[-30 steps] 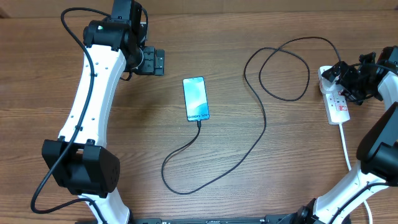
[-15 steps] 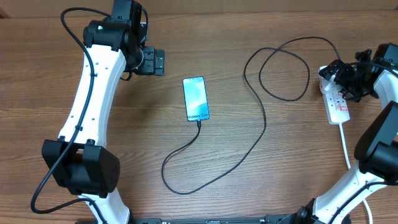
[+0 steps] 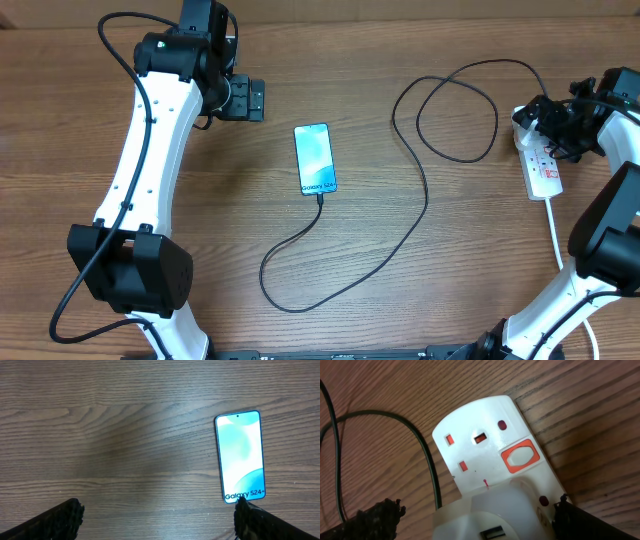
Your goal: Plug charger to phone and switch on socket
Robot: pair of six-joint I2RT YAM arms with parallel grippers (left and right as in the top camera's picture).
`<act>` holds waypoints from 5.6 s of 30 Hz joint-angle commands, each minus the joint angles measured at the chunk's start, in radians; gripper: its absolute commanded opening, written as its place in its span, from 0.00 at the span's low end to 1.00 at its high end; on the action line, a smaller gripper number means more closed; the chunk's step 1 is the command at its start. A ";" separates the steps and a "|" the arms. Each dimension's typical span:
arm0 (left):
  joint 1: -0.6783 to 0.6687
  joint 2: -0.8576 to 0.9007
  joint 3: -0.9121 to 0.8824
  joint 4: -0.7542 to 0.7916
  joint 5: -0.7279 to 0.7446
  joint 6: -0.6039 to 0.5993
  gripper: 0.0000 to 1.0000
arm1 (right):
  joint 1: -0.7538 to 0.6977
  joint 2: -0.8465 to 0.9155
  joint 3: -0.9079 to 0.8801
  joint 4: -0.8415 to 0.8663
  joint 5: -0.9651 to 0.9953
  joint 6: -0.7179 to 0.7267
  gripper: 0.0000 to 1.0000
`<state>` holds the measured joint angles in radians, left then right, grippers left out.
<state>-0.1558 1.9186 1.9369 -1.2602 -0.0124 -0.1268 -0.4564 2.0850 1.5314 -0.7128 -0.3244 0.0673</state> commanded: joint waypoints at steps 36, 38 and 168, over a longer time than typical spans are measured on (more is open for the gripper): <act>-0.002 0.007 0.001 0.004 -0.006 0.015 1.00 | 0.003 0.008 0.011 -0.053 -0.028 -0.011 1.00; -0.002 0.007 0.001 0.004 -0.006 0.015 1.00 | 0.003 0.008 0.011 -0.052 -0.044 -0.011 1.00; -0.002 0.007 0.001 0.004 -0.006 0.015 1.00 | -0.023 0.008 0.033 -0.079 -0.107 -0.122 1.00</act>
<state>-0.1558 1.9186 1.9369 -1.2602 -0.0124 -0.1268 -0.4885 2.0865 1.5429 -0.7891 -0.3943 -0.0162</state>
